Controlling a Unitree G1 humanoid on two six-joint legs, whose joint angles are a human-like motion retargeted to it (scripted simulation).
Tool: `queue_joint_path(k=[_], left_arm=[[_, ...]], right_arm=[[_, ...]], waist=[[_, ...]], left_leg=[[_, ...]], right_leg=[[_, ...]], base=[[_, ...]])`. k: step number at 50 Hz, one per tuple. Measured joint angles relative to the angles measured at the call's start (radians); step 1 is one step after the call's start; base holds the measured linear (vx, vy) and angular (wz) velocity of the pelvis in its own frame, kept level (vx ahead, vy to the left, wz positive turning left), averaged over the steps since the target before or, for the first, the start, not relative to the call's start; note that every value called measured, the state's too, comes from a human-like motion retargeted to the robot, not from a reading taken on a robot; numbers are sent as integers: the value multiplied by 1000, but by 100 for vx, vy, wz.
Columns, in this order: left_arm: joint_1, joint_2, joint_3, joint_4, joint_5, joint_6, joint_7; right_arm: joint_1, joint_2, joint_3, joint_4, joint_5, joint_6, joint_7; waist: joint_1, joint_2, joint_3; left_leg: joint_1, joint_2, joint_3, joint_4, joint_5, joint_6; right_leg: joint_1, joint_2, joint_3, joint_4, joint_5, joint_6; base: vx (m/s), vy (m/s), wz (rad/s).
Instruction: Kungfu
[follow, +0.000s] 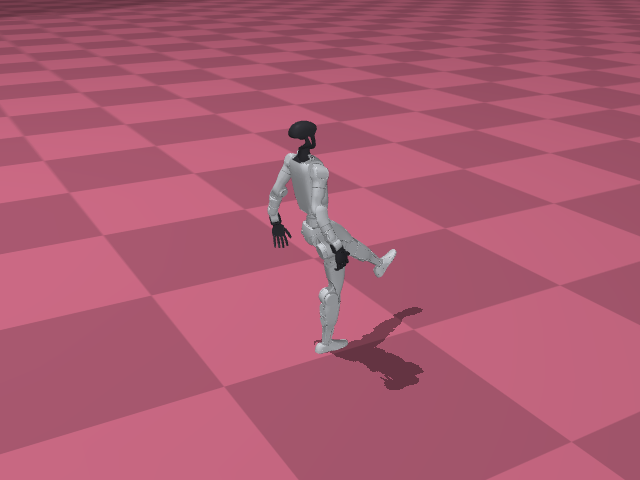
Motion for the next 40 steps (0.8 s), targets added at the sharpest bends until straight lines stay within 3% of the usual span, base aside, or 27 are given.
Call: queue_joint_path(k=[2,5,10,15,20,23,26,28,30,32,37,40], left_arm=[[122,-29,-23,-45,-14,0,-49],[238,-78,-29,-100,-8,-9,-140],[284,-118,-35,-193,43,19,-354],[231,-87,-95,-278,96,77,-546],[158,3,-137,-351,155,55,-600],[113,54,-135,-348,235,68,-606],[49,78,-74,-346,358,115,-595],[-29,87,-11,-356,450,211,-544],[-121,91,26,-402,525,362,-444],[-230,103,10,-462,576,417,-335],[-561,97,-121,-619,463,361,-186],[-756,0,-211,-680,228,312,-224]], right_arm=[[92,25,9,67,-17,-8,61],[201,78,22,116,-29,-17,146],[270,137,63,82,22,-31,307],[230,114,136,-42,30,-32,387],[183,67,170,-129,8,-105,336],[183,51,165,-134,-36,-121,316],[191,68,132,-105,-57,-86,314],[184,89,100,-70,-57,-51,313],[187,109,68,-36,-48,-38,285],[190,126,39,2,-22,-40,200],[159,189,-24,67,218,-88,-100],[116,216,-45,20,457,-127,-126]], waist=[[-5,-18,6],[4,-29,34],[19,-84,8],[-43,-109,-63],[-135,-92,-121],[-193,-93,-167],[-244,-95,-203],[-271,-97,-222],[-285,-99,-236],[-282,-98,-245],[-224,-105,-247],[-194,-102,-232]], left_leg=[[-60,3,20,-20,-80,29],[-121,29,30,61,-85,20],[-260,13,-97,494,-133,44],[-323,64,-1,1086,-240,178],[-257,-14,-33,1539,-253,165],[-161,-61,-2,1669,-267,142],[-90,-134,12,1706,-264,116],[-69,-184,5,1684,-264,92],[-57,-233,-9,1626,-266,71],[-57,-253,-31,1538,-272,68],[-75,-230,-73,1203,-284,95],[-75,-224,-120,927,-275,64]], right_leg=[[10,-7,3,5,-12,-12],[33,4,15,9,-22,-29],[-17,-23,26,13,-24,-34],[-111,-30,42,44,-47,-34],[-169,-16,47,57,-77,-34],[-198,-29,47,53,-97,-31],[-225,-45,53,56,-120,-22],[-247,-53,53,68,-140,-17],[-257,-62,54,68,-155,-10],[-256,-66,44,59,-163,0],[-234,-45,58,33,-173,13],[-212,-23,84,33,-183,20]], base=[[24,-2,25],[15,0,2],[7,-4,-16],[5,-1,0],[7,-1,41],[10,-3,66],[14,-1,71],[9,-1,62],[15,4,36],[16,3,12],[22,4,-31],[21,6,-72]])
